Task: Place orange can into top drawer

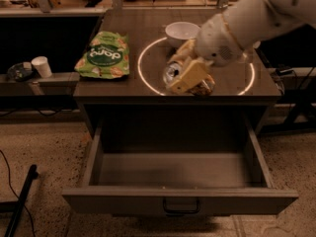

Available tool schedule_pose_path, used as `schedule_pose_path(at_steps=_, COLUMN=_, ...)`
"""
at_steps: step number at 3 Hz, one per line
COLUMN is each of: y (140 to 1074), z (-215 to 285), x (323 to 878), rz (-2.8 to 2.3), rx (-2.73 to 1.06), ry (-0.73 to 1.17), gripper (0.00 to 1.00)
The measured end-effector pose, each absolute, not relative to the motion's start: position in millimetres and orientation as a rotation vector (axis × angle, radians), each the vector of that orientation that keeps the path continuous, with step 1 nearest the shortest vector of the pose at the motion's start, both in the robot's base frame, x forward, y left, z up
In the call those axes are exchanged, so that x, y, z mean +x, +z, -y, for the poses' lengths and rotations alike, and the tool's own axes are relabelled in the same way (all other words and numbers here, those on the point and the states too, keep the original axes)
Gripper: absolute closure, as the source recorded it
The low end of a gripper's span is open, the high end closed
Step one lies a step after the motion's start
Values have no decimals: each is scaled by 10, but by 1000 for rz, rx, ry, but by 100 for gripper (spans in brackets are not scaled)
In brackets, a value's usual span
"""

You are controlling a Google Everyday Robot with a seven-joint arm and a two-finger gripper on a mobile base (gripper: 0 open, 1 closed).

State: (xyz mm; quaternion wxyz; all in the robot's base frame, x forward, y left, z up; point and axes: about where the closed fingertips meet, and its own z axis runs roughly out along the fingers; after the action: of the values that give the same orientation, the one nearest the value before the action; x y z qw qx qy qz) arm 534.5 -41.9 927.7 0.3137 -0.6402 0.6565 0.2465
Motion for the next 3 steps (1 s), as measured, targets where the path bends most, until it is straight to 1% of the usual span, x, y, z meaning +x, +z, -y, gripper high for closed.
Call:
schedule_pose_path(at_steps=1, y=9083, z=830, x=5113, rz=-1860, rx=-1315, ry=922, gripper=100)
schedule_pose_path(at_steps=2, y=8934, z=995, x=5052, rz=-1902, rx=-1143, ry=1047, gripper=100)
schedule_pose_path(at_steps=3, y=8958, z=1039, x=5029, rz=-1974, rx=-1154, ry=955, gripper=100)
